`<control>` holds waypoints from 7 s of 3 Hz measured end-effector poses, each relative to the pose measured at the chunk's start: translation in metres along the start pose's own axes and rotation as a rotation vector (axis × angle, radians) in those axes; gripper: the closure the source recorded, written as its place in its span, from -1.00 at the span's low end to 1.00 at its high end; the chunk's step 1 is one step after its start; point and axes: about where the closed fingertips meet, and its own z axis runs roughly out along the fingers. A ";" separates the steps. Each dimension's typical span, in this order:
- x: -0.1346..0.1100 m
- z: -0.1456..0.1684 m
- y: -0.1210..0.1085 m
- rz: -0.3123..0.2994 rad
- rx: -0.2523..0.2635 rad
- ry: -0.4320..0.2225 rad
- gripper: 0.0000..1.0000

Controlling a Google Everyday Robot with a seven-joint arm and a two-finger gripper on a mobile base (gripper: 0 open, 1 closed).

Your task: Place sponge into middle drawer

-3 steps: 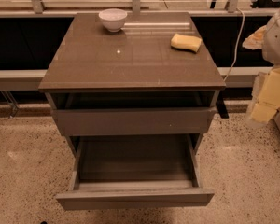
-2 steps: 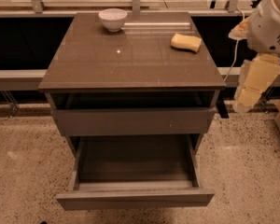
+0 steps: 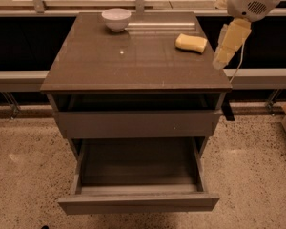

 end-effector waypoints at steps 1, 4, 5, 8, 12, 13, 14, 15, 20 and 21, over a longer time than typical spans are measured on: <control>0.007 0.041 -0.064 0.126 0.044 -0.142 -1.00; -0.001 0.096 -0.169 0.448 0.190 -0.494 -1.00; -0.001 0.096 -0.169 0.452 0.191 -0.493 -1.00; 0.040 0.175 -0.202 0.616 0.321 -0.505 -1.00; 0.062 0.244 -0.189 0.799 0.252 -0.536 -0.03; 0.059 0.245 -0.188 0.797 0.238 -0.561 0.46; 0.051 0.224 -0.192 0.752 0.264 -0.610 0.90; 0.043 0.164 -0.185 0.643 0.328 -0.688 1.00; 0.000 0.110 -0.028 0.481 0.233 -0.644 1.00; -0.015 0.108 0.006 0.445 0.236 -0.687 1.00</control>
Offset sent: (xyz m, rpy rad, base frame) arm 0.1894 -0.0489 0.0070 0.5600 -0.2131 -0.2534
